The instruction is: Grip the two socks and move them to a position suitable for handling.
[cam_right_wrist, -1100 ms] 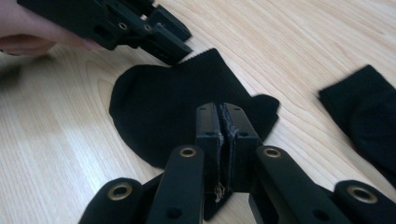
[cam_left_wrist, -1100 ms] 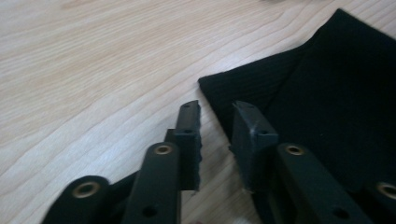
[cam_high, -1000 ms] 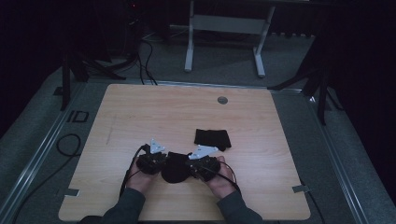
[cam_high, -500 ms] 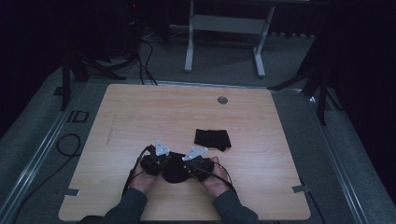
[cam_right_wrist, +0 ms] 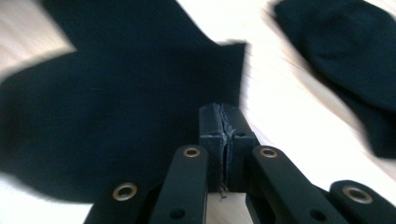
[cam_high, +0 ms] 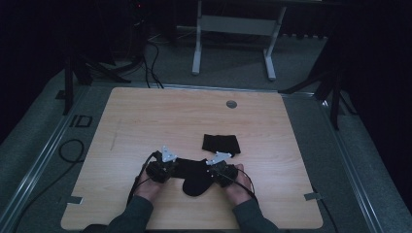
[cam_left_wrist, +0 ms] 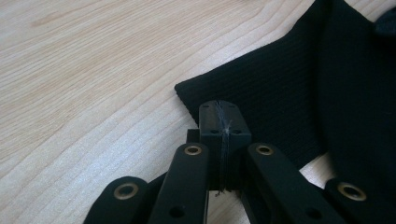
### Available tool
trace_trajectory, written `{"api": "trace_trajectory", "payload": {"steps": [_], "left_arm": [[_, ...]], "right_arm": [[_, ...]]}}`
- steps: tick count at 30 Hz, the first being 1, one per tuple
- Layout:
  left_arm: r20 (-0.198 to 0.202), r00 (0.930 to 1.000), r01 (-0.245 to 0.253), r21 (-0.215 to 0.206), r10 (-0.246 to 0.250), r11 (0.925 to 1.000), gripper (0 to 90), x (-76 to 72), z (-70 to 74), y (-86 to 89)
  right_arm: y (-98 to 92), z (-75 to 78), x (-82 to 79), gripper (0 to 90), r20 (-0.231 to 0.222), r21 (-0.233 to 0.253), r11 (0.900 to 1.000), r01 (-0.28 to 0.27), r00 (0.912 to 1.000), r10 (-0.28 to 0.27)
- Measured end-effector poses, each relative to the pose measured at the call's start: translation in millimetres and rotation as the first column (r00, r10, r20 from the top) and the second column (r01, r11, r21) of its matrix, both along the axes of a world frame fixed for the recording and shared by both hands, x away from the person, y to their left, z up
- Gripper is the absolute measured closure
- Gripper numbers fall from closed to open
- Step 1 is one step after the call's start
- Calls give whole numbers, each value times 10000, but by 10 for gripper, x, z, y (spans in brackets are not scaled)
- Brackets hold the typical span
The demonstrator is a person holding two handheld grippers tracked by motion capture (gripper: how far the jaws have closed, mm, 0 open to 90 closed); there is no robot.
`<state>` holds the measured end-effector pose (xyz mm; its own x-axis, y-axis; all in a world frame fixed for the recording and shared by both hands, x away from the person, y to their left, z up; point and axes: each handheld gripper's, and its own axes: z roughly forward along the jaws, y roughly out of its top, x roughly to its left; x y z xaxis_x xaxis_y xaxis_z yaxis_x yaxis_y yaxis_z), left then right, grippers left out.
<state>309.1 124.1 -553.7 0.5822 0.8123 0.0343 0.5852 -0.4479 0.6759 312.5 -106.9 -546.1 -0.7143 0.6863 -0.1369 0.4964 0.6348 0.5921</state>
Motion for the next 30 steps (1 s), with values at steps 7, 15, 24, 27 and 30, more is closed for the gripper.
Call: {"api": "trace_trajectory", "payload": {"steps": [7,15,24,27,30], "left_arm": [[0,10000,-58,-22,58,10000,899,-6,-1,-3],[23,10000,-80,-32,80,10000,898,-11,-2,-8],[71,9999,-143,-253,145,9996,866,-26,26,2],[196,9998,-88,-575,99,9983,858,-53,69,5],[314,9995,119,-791,-94,9968,859,-92,97,-29]], "right_arm": [[63,170,-182,816,229,972,9913,-888,9960,869],[361,146,-438,744,-174,1377,9625,-2338,9710,2383],[516,-45,-523,686,-724,1022,9564,-2736,9568,2815],[511,-44,-512,724,-743,1018,9594,-2629,9597,2709],[529,-51,-542,757,-461,697,9609,-2679,9614,2714]]}}
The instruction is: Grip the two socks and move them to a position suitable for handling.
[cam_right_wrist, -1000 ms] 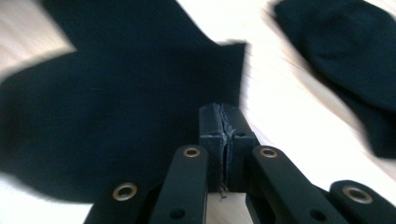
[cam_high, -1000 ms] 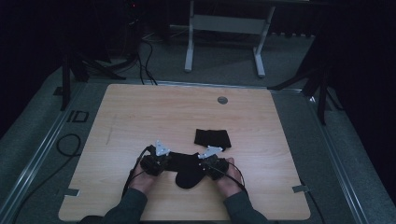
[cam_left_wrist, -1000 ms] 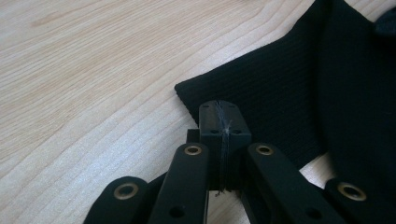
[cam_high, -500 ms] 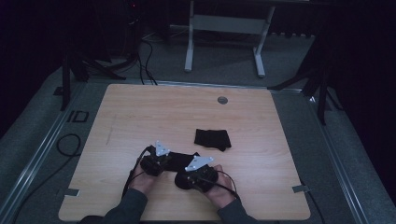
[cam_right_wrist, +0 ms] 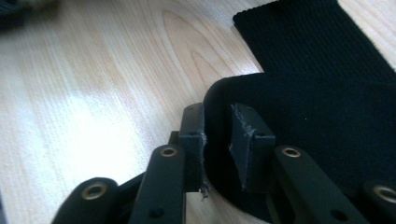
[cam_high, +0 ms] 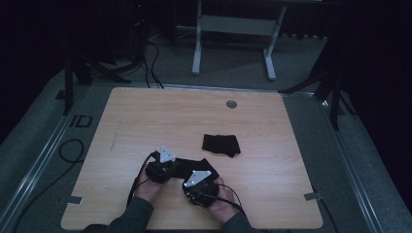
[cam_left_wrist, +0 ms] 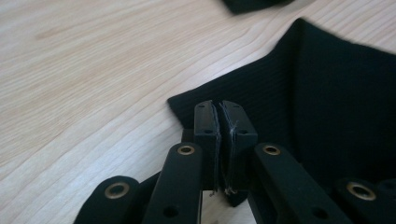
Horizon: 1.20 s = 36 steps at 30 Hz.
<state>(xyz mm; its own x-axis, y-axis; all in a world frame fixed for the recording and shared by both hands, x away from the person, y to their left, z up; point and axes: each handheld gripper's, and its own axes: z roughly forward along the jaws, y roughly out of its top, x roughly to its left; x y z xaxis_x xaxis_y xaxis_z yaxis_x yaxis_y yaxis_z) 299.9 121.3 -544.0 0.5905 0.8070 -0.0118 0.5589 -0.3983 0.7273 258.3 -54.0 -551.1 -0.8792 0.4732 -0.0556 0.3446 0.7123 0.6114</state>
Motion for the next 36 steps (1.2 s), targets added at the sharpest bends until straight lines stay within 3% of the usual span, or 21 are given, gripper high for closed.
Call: {"api": "trace_trajectory", "payload": {"steps": [3,6,11,15,17,21,27,30,31,32,34,36], "left_arm": [[-39,9995,302,46,-302,9995,861,-24,-5,-48],[-333,9981,519,249,-511,9983,864,-21,-51,-88],[-565,9969,585,613,-550,9964,879,-7,-96,-108],[-561,9972,532,669,-495,9963,881,-1,-95,-96],[-540,9975,490,705,-452,9963,881,0,-96,-93],[-490,9980,436,795,-398,9959,881,4,-97,-83],[-520,9983,287,847,-243,9960,880,23,-91,-36],[-540,9984,184,842,-139,9963,877,33,-87,-1],[-557,9984,181,855,-133,9962,876,35,-85,9],[-551,9984,167,845,-120,9963,874,37,-85,17],[-564,9984,144,844,-97,9963,873,38,-84,26],[-568,9983,164,876,-115,9960,872,37,-82,28]], "right_arm": [[9,-1,-9,809,134,-66,10000,68,9999,-67],[3,-1,-4,838,117,-21,9999,164,9998,-163],[-77,62,9,861,-99,587,9970,510,9987,-505],[-263,268,62,862,23,1387,9842,1102,9938,-1116],[-401,389,100,862,242,1797,9729,1455,9881,-1522],[-726,592,182,862,402,2603,9348,2415,9647,-2604],[-1139,688,282,861,186,3019,8794,3682,9200,-3916],[-1237,692,299,861,101,3011,8682,3945,9090,-4166],[-1348,691,313,861,-34,3025,8519,4276,8942,-4476],[-1388,685,320,861,-110,2997,8440,4449,8862,-4632],[-1449,648,341,859,-277,2756,8371,4725,8744,-4844],[-1481,575,369,850,-426,2339,8375,4938,8658,-4986]]}}
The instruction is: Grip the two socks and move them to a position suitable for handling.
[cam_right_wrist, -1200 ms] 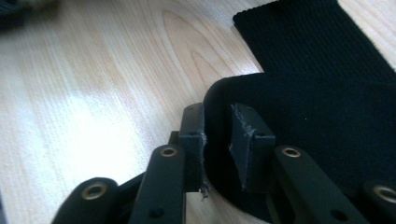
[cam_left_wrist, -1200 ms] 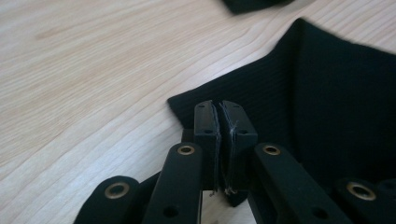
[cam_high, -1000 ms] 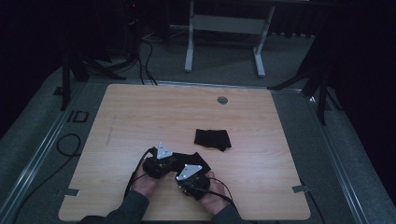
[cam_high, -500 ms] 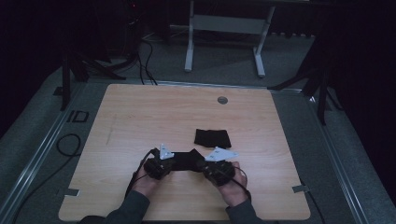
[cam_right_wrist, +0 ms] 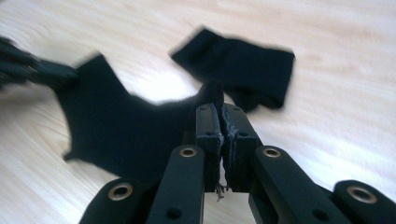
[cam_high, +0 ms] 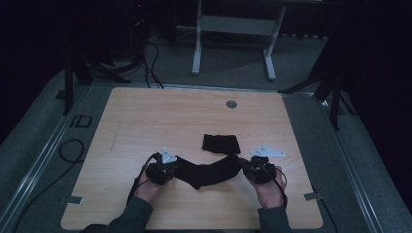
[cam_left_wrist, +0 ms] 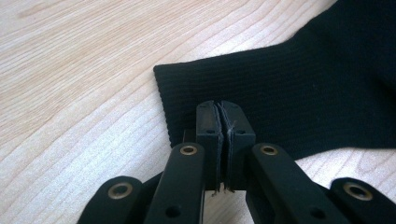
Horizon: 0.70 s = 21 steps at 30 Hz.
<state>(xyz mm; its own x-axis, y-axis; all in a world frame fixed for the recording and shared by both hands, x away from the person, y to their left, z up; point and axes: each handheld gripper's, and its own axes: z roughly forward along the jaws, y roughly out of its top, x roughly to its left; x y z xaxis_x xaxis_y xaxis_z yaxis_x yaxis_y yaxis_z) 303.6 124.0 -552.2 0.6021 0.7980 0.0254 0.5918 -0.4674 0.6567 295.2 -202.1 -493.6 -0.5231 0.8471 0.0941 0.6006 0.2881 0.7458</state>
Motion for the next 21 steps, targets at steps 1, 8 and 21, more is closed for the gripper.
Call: {"api": "trace_trajectory", "payload": {"steps": [1,8,21], "left_arm": [[11,10000,-3,1,3,10000,871,-1,-1,-1],[38,10000,-44,-40,44,10000,851,9,-3,16],[326,9992,-215,-960,247,9951,736,-1,58,93]], "right_arm": [[-6,-45,16,834,-185,-267,9996,56,9998,-61],[-34,-124,60,662,13,-929,9933,694,9976,-696],[469,-123,463,613,310,-1065,9928,-556,9978,592]]}}
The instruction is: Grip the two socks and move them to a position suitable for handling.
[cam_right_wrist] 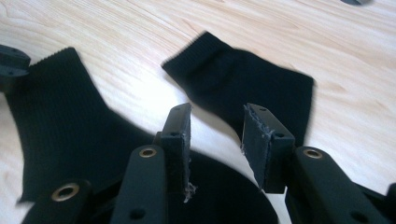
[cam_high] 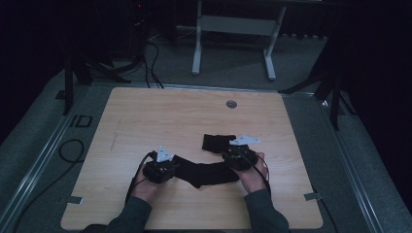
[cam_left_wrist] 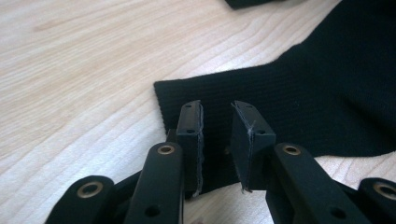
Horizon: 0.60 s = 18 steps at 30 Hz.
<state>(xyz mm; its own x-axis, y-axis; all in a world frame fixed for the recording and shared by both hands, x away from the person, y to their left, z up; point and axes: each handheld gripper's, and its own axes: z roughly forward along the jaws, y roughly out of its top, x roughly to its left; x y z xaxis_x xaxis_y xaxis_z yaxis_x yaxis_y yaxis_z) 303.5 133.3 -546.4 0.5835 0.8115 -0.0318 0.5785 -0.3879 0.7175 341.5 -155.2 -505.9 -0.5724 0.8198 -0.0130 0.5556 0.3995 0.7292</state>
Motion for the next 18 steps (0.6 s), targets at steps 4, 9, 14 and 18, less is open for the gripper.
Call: {"api": "trace_trajectory", "payload": {"steps": [4,9,14,18], "left_arm": [[30,10000,-75,-10,75,10000,730,3,9,23],[61,9999,-101,2,101,9999,726,-2,15,27],[74,9999,-146,7,146,9999,727,3,12,32],[81,9998,-154,18,154,9999,727,2,12,29]], "right_arm": [[226,-68,216,608,-203,-352,9992,-191,9996,184],[360,-173,415,579,-691,-307,9994,-148,9975,127],[490,-296,632,559,-1315,-305,9995,-4,9913,-36],[575,-338,705,653,-1599,-583,9983,83,9870,-176]]}}
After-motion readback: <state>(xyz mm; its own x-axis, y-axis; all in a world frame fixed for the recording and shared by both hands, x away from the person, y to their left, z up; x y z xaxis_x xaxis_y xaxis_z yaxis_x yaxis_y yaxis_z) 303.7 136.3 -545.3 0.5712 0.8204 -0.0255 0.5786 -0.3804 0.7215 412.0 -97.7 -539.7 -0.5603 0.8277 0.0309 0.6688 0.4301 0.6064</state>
